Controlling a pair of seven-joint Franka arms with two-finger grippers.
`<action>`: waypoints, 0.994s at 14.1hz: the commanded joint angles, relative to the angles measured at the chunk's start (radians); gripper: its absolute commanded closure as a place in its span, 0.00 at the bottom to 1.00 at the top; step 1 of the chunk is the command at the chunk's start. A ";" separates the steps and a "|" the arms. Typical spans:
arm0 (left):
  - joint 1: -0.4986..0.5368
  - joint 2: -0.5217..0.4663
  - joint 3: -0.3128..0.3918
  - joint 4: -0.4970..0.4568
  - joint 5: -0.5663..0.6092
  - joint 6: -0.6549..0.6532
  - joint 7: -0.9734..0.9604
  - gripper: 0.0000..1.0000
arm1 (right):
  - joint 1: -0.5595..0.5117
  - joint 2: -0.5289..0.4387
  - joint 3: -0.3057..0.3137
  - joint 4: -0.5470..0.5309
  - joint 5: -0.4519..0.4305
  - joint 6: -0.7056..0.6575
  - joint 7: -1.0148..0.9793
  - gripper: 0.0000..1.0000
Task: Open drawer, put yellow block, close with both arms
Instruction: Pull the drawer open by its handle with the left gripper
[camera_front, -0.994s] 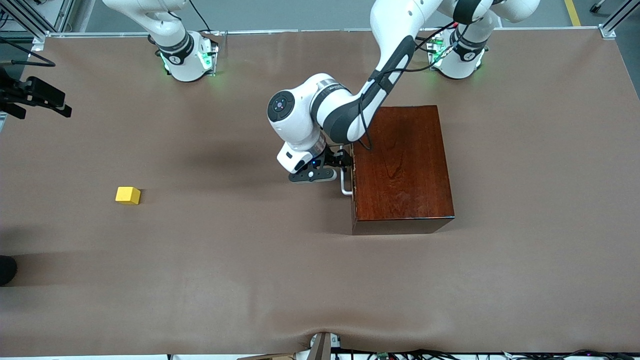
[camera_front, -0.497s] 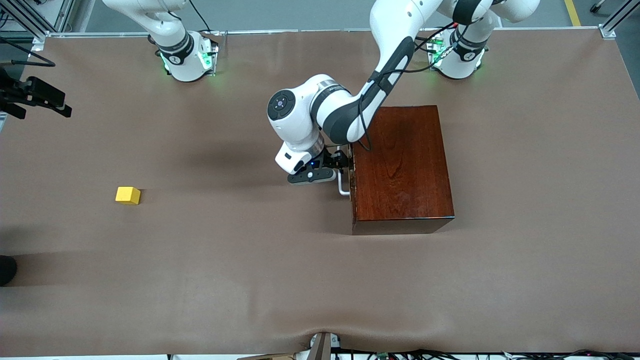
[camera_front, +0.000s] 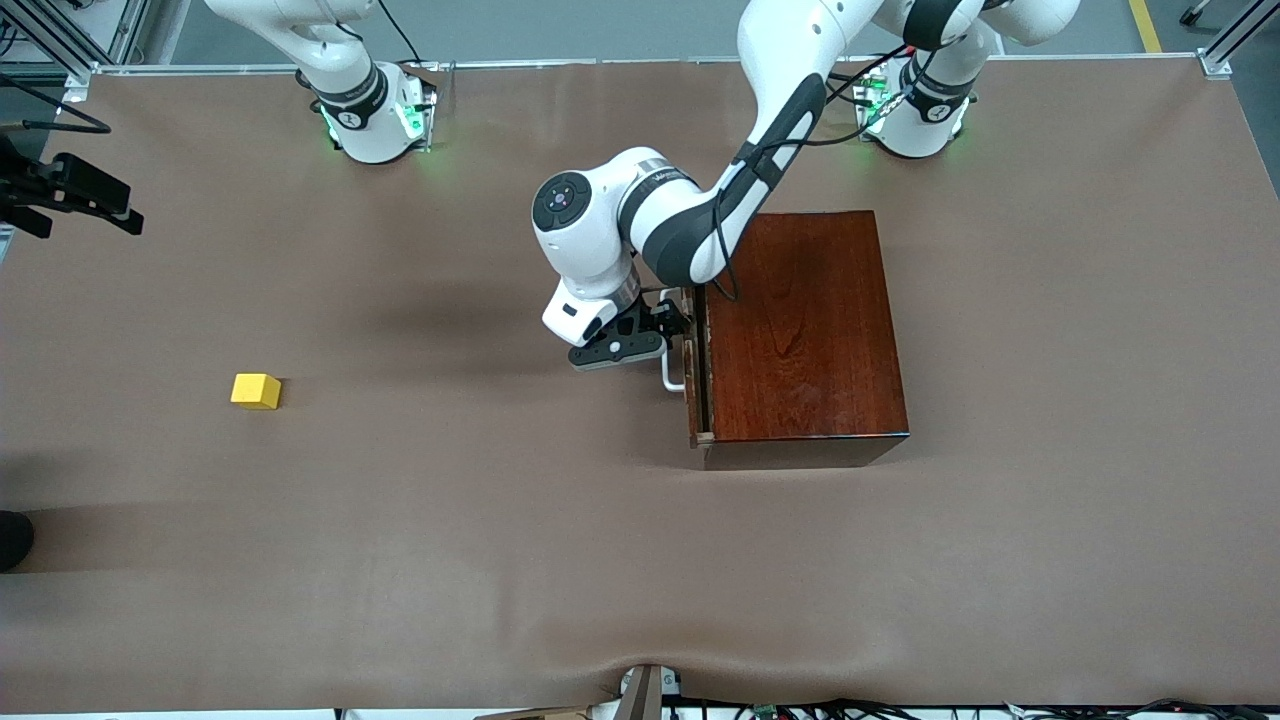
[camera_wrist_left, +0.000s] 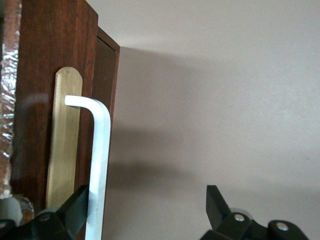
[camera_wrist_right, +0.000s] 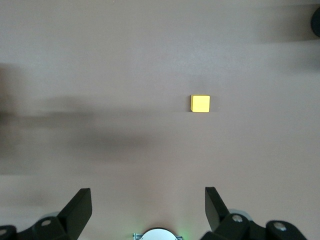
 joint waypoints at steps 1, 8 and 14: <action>-0.009 0.030 -0.015 0.041 -0.022 0.068 -0.048 0.00 | -0.007 -0.003 0.002 -0.002 0.017 -0.006 0.003 0.00; -0.009 0.036 -0.020 0.058 -0.050 0.105 -0.077 0.00 | -0.007 -0.003 0.002 -0.002 0.017 -0.006 0.003 0.00; -0.022 0.064 -0.022 0.123 -0.073 0.125 -0.121 0.00 | -0.007 -0.003 0.002 -0.002 0.017 -0.006 0.003 0.00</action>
